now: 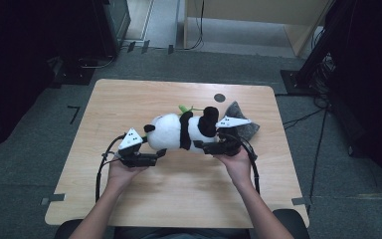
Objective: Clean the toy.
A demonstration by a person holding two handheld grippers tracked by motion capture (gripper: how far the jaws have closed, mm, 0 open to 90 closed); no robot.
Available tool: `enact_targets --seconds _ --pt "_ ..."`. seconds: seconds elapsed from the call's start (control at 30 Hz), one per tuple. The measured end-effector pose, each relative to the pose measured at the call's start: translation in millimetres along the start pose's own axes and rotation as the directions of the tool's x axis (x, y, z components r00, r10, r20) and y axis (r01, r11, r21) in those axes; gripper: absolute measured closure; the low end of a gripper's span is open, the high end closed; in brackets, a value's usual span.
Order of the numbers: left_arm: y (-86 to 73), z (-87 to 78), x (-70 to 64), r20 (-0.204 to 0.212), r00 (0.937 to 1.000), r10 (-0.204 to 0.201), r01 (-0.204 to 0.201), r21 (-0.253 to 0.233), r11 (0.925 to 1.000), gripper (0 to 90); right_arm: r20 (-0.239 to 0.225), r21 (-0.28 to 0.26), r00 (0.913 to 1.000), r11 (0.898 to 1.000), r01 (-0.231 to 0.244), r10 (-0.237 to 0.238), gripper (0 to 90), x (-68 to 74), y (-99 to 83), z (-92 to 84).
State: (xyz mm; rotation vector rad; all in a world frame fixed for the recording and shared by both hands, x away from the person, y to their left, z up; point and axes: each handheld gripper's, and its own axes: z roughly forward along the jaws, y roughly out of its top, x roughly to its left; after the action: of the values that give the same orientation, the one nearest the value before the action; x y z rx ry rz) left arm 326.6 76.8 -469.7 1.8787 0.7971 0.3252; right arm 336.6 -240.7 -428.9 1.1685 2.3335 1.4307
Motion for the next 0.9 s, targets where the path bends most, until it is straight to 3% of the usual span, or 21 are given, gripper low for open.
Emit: enact_targets --seconds 0.1,0.13,0.27,0.3,0.4,0.47,0.53,0.57,0.67,0.77,0.8,0.83,0.9 --pt "1.7 -3.5 -0.2 -0.016 0.9994 -0.031 0.031 -0.003 0.9995 45.9 -0.004 0.012 0.9999 1.0 0.013 -0.013 24.8 2.2 -1.9 4.3" --pt "3.3 -5.7 0.6 -0.006 0.9979 -0.065 0.065 -0.004 0.9979 45.9 -0.008 0.013 0.9999 1.0 0.011 -0.011 22.5 1.6 -2.1 5.3" --pt "7.5 -12.4 3.7 0.031 0.9929 -0.115 0.116 -0.027 0.9929 61.7 -0.035 -0.018 0.9993 1.0 0.015 -0.016 13.1 -4.5 -2.0 5.1" --pt "9.1 -14.6 5.5 0.036 0.9913 -0.127 0.128 -0.034 0.9912 64.3 -0.044 -0.045 0.9982 0.998 0.039 -0.041 12.9 -7.0 -2.7 2.2" --pt "11.4 -23.0 13.6 0.046 0.9856 -0.163 0.165 -0.058 0.9845 65.5 -0.056 -0.059 0.9957 0.996 0.07 -0.074 14.1 -7.3 -6.1 -2.6" --pt "11.3 -25.3 15.8 0.034 0.9842 -0.174 0.176 -0.069 0.982 65.5 -0.027 -0.051 0.995 0.994 0.094 -0.096 15.7 -7.1 -10.7 -5.1" --pt "11.2 -30.0 21.0 0.034 0.9785 -0.203 0.206 -0.088 0.9747 65.4 -0.025 -0.042 0.9946 0.994 0.1 -0.101 17.5 -8.0 -13.7 -5.2" --pt "11.6 -33.1 24.6 0.043 0.9709 -0.235 0.239 -0.106 0.9652 65.2 -0.042 -0.015 0.9946 0.995 0.094 -0.095 20.0 -10.2 -20.3 -0.5" --pt "11.9 -32.1 24.3 0.061 0.965 -0.255 0.26 -0.1 0.9603 63.7 -0.079 0.014 0.9912 0.994 0.108 -0.107 22.9 -6.6 -21.7 10.2" --pt "10.8 -28.2 22.8 0.086 0.9624 -0.258 0.264 -0.076 0.9614 56.9 -0.094 0.015 0.9903 0.994 0.105 -0.103 25.7 -1.8 -19.9 13.4" --pt "9.8 -27.3 22.7 0.095 0.9597 -0.264 0.272 -0.082 0.9587 56.9 -0.07 0.026 0.992 0.994 0.107 -0.105 25.4 0.8 -18.7 14.7" --pt "8.3 -27.1 25.9 0.106 0.9533 -0.283 0.292 -0.092 0.9519 49.3 -0.055 0.039 0.9915 0.992 0.12 -0.118 28.1 1.9 -18.4 14.4" --pt "7.9 -26.9 27.2 0.106 0.953 -0.284 0.293 -0.088 0.9519 43.1 -0.063 0.036 0.9915 0.993 0.116 -0.114 29.0 1.2 -18.7 13.1"
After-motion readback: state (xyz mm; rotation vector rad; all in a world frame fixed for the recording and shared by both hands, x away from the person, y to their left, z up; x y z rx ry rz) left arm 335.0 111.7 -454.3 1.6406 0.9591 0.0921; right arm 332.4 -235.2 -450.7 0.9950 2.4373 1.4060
